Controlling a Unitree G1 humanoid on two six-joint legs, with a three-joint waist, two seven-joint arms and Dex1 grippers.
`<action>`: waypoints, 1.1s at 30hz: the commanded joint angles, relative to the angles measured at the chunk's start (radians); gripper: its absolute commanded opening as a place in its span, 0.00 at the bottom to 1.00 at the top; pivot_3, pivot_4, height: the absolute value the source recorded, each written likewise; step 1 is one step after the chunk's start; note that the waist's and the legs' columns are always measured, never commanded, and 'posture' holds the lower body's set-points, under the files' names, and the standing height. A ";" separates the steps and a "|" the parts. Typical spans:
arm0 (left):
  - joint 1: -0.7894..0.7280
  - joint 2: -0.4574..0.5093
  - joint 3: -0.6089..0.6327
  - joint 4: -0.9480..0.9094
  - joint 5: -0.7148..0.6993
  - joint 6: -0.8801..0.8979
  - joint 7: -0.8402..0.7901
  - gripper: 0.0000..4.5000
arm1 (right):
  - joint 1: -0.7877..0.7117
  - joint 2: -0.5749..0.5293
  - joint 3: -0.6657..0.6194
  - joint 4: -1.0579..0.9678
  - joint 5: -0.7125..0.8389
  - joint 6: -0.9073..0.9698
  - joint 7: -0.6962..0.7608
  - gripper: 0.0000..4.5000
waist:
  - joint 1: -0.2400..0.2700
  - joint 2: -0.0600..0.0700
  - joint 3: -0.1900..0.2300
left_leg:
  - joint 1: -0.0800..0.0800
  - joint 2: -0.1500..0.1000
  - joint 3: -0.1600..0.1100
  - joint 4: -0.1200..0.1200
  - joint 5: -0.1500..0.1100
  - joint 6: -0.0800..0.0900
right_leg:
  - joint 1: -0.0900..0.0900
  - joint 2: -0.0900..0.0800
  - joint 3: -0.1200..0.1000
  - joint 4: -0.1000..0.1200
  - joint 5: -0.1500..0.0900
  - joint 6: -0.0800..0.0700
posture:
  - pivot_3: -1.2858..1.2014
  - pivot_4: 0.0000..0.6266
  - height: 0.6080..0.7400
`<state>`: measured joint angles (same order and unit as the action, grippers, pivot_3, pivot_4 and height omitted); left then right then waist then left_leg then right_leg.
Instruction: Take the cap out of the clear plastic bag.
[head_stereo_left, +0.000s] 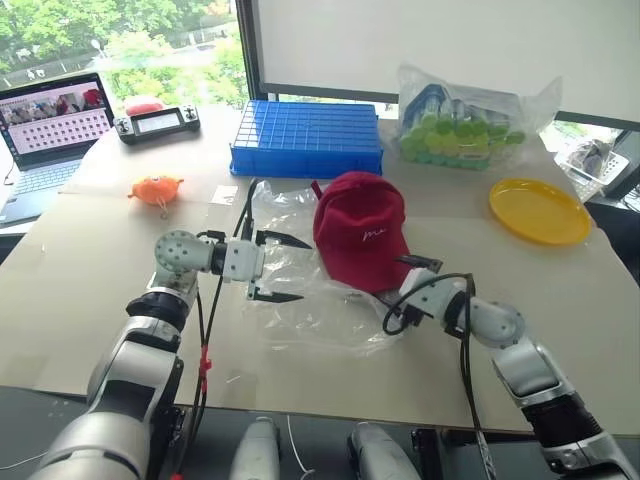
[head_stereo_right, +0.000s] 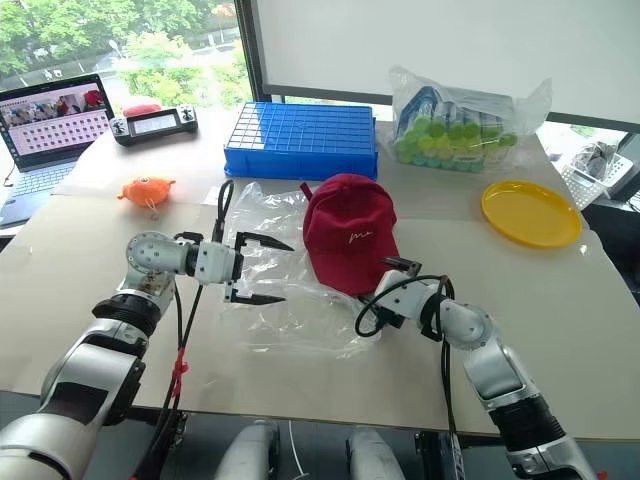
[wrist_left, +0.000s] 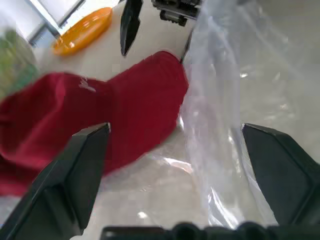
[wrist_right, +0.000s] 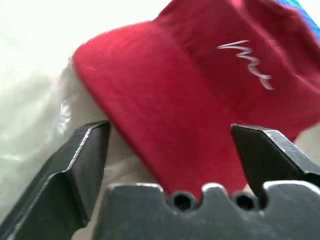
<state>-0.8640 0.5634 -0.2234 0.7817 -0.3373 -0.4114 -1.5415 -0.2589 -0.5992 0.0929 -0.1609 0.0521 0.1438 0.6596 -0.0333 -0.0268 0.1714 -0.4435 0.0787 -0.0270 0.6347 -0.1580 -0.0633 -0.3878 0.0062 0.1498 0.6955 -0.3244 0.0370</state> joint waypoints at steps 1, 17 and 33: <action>-0.034 0.085 0.056 -0.226 -0.195 0.685 -0.015 1.00 | -0.026 -0.017 -0.195 -0.113 0.295 0.203 0.074 0.99 | -0.006 0.000 0.000 | 0.000 0.000 0.000 0.000 0.000 0.000 | 0.000 0.000 -0.001 0.000 0.000 0.000 | 0.52 0.24 0.80; 0.207 -0.109 0.572 -0.441 -0.145 0.814 1.112 1.00 | -0.014 0.174 -0.486 -0.051 0.412 0.282 -0.373 0.99 | -0.009 0.000 0.000 | 0.002 0.001 -0.003 0.000 0.000 0.000 | 0.000 0.000 -0.002 0.003 0.000 -0.001 | 0.52 0.24 0.80; 0.270 -0.148 0.561 -0.279 0.101 0.475 1.399 1.00 | 0.086 0.258 -0.447 0.026 0.248 0.126 -0.460 0.99 | -0.007 0.000 0.000 | 0.002 0.000 -0.001 -0.002 0.001 -0.001 | -0.001 0.000 -0.001 0.002 0.000 -0.001 | 0.52 0.24 0.80</action>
<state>-0.5770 0.4129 0.3429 0.5154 -0.2463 0.0996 -0.1380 -0.1752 -0.3271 -0.3391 -0.1196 0.2988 0.3023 0.1954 -0.0399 -0.0264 0.1716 -0.4418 0.0785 -0.0281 0.6330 -0.1572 -0.0640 -0.3884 0.0061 0.1492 0.6978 -0.3245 0.0361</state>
